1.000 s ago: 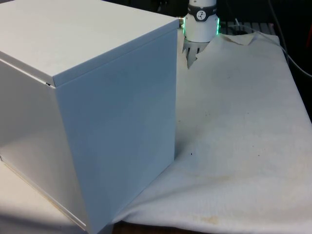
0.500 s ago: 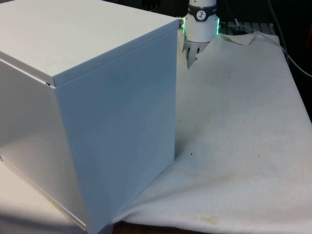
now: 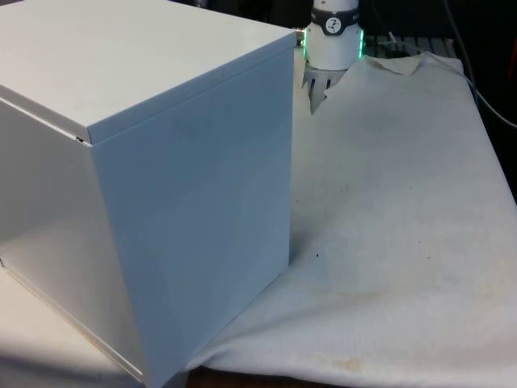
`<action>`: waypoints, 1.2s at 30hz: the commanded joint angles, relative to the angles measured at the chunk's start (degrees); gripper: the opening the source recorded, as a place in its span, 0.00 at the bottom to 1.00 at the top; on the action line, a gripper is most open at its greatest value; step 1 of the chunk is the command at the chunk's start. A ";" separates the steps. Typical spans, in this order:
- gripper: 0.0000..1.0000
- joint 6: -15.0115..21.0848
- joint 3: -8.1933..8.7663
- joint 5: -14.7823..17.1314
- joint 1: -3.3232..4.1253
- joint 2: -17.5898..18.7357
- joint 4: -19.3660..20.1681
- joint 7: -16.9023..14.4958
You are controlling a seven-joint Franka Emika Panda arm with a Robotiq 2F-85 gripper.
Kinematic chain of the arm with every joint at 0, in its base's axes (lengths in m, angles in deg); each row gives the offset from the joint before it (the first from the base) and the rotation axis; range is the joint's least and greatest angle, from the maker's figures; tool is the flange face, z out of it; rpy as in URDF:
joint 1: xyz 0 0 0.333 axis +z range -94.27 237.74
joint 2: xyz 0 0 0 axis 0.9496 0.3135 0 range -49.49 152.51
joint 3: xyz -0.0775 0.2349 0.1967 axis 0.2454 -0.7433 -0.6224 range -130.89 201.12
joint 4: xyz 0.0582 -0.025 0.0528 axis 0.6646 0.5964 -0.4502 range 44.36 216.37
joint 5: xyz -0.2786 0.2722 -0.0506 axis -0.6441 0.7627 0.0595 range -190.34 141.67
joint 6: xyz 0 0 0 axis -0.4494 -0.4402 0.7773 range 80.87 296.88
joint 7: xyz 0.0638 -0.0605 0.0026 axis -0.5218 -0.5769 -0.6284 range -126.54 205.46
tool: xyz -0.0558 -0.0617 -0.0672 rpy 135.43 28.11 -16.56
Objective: Open the drawer, then close it.
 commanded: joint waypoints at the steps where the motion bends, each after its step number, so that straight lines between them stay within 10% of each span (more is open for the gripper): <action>1: 1.00 1.09 0.17 0.06 -0.23 0.11 0.29 -0.57; 26: 1.00 3.95 0.69 -0.06 0.06 3.55 -0.23 -0.06; 36: 0.52 4.13 0.86 -0.23 0.06 3.84 -0.40 0.00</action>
